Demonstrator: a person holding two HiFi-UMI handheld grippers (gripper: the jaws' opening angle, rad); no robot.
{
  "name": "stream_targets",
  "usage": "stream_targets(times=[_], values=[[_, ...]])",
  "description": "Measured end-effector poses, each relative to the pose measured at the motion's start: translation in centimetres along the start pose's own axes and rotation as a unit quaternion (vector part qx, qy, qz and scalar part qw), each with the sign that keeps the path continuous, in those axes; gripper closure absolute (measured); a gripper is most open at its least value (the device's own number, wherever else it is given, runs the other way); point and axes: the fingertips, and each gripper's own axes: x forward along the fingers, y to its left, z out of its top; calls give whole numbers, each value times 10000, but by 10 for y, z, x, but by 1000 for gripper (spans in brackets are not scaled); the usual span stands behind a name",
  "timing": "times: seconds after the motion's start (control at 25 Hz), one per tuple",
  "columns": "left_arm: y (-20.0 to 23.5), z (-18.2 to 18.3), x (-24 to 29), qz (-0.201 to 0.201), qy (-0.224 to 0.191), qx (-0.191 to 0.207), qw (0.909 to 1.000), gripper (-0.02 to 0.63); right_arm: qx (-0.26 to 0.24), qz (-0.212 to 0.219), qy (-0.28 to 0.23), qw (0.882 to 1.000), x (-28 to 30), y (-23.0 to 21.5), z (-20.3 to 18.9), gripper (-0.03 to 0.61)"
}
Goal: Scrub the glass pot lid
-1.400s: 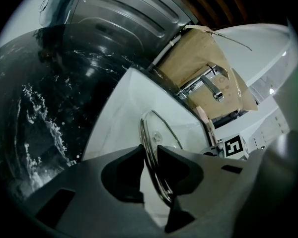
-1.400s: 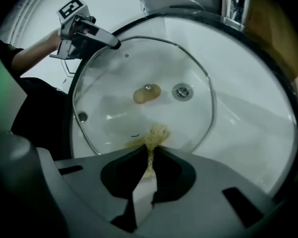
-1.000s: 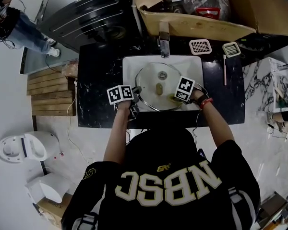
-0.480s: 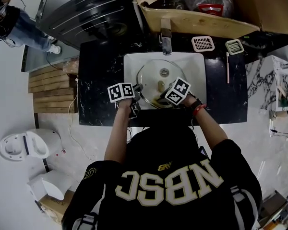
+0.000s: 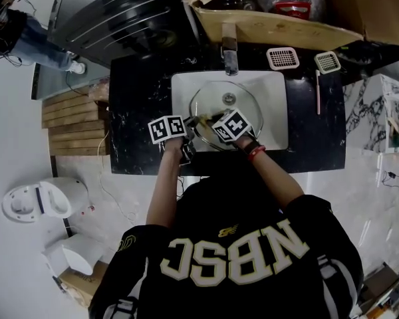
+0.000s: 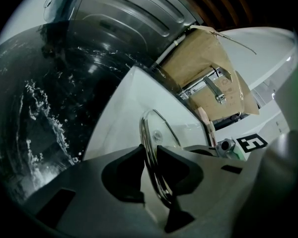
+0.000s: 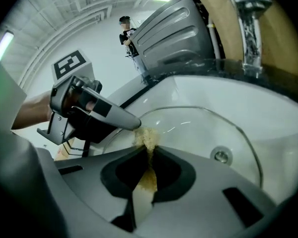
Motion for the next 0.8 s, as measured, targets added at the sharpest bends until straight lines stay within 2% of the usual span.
stream_targets(times=[0.2,0.32,0.52,0.68,0.8], values=[[1,-1,-3,8,50,5,10000,522,-260,-360,-368,9983,21,-20,20,545],[1,-2,-3,30,76,24,10000,522,-503,-705,-366,9956,34,-42,35,545],[4,-6,-2,260,175,219,9993,520,-1092,-1539,-177,9819,41,-78,47,546],[3,-8,-1,251,234,283,9990,517,-1098,-2081,-108,9719,42,-117,40,548],[6,-15,-1,311,314,245,9987,515,-1188,-2391,130,9636,36,-141,33,548]])
